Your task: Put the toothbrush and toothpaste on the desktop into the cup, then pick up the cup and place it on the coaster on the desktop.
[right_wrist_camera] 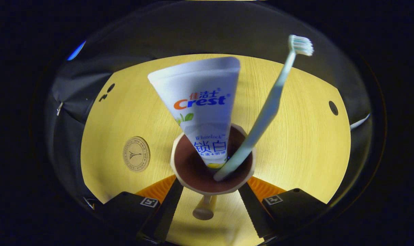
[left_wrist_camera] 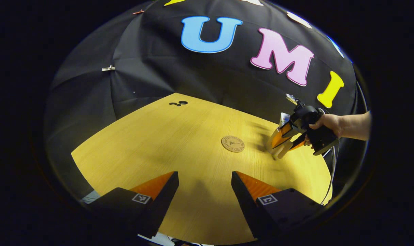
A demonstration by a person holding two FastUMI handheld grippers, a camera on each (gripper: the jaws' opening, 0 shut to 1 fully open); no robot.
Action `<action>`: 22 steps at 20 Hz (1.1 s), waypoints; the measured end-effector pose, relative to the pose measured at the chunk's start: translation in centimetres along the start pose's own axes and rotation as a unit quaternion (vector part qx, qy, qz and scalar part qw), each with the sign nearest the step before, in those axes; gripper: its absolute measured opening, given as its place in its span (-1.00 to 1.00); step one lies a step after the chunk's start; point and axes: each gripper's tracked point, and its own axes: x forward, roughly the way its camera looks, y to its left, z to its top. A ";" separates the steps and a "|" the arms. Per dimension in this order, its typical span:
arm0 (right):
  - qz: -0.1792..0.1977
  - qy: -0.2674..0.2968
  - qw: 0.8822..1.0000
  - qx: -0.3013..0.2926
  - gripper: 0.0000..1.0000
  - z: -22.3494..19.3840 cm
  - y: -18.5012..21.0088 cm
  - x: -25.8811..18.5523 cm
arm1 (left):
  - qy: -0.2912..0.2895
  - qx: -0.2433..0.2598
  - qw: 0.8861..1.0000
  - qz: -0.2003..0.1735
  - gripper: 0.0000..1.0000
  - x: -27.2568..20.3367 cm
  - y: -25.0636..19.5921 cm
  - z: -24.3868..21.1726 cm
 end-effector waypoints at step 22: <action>-0.016 -0.003 0.999 -0.048 -0.50 -0.3 -0.3 1.0 | 0.042 0.005 0.999 -0.028 0.96 0.0 -2.0 -1.9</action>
